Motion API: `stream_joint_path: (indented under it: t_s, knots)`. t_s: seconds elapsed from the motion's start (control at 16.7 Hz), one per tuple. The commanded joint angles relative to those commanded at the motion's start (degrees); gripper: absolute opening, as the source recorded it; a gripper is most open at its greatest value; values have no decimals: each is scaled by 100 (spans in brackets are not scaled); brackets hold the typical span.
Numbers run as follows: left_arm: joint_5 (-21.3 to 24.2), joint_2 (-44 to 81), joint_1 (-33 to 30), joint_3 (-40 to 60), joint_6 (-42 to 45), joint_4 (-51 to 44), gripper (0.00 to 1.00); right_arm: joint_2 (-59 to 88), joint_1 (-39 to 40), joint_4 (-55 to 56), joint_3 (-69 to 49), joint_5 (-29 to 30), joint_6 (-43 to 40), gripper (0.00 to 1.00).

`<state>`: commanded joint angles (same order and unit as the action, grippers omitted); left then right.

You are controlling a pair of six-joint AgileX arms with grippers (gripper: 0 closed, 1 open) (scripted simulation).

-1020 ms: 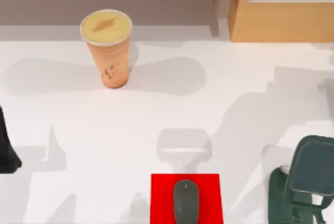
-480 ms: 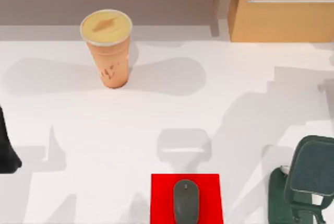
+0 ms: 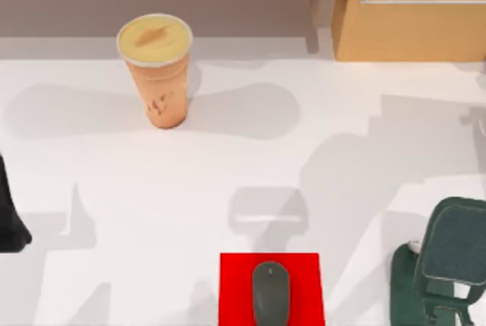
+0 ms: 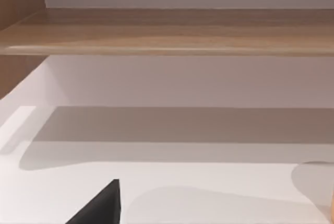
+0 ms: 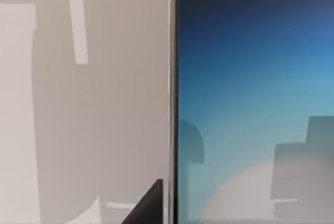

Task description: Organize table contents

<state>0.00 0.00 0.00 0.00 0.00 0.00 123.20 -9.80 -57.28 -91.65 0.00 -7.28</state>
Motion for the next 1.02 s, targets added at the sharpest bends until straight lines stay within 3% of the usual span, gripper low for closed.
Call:
stream_joint_path:
  t_s: [0.3, 0.48, 0.72, 1.02]
  knots:
    - [0, 0, 0, 0, 0, 0, 100, -87, 122, 35, 23, 76, 160, 0]
    - [0, 0, 0, 0, 0, 0, 100, -585, 666, 132, 65, 395, 844, 0]
    - [0, 0, 0, 0, 0, 0, 100, -1632, 2038, 241, 216, 1018, 2525, 0]
    - [0, 0, 0, 0, 0, 0, 100, -2934, 4312, 199, 634, 1871, 5560, 0]
